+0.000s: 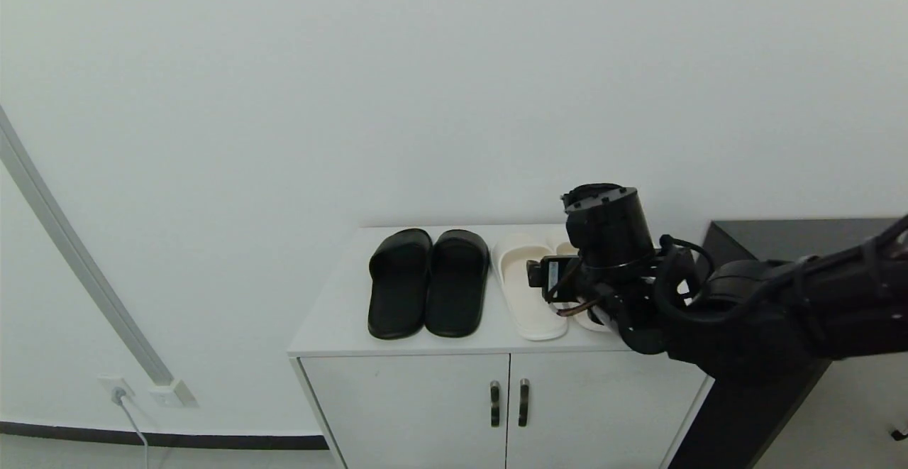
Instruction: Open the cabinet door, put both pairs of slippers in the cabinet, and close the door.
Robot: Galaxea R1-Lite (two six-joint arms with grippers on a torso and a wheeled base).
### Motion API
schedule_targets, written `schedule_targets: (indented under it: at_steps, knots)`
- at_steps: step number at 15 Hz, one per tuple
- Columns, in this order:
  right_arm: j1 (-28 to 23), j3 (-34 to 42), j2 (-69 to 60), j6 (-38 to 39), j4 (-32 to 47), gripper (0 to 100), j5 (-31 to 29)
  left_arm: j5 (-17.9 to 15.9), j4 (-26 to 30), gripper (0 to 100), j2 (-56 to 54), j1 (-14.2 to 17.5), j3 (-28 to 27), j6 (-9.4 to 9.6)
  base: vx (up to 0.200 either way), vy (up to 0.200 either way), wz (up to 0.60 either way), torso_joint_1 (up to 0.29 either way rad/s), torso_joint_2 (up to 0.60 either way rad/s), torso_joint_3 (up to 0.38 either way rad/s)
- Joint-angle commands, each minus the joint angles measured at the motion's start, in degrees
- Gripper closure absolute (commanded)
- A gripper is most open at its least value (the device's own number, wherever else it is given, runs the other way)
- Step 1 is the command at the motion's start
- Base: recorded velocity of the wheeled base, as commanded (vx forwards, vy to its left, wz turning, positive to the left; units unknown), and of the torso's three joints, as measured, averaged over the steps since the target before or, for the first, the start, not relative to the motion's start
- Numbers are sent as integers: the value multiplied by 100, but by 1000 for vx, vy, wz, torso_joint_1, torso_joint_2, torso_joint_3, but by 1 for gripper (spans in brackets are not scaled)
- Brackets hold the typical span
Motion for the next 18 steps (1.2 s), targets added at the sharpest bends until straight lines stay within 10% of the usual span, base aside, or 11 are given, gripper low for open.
schedule_targets:
  at_steps: [1,12,13,18]
  knots:
    - [-165,-266,731,-63,-206,0,-19,2,0,0,7,0,0,-7,0,0,0,0,0,0]
    - [-771,-1242,1777,-783,-1023,0,992,2,0,0,7,0,0,-16,0,0,0,0,0,0]
    - [-789,-1233,1759,-783,-1032,100,1010,2,0,0,7,0,0,-16,0,0,0,0,0,0]
    - [-797,-1206,1592,-801,-1014,100,1018,2,0,0,7,0,0,-16,0,0,0,0,0,0]
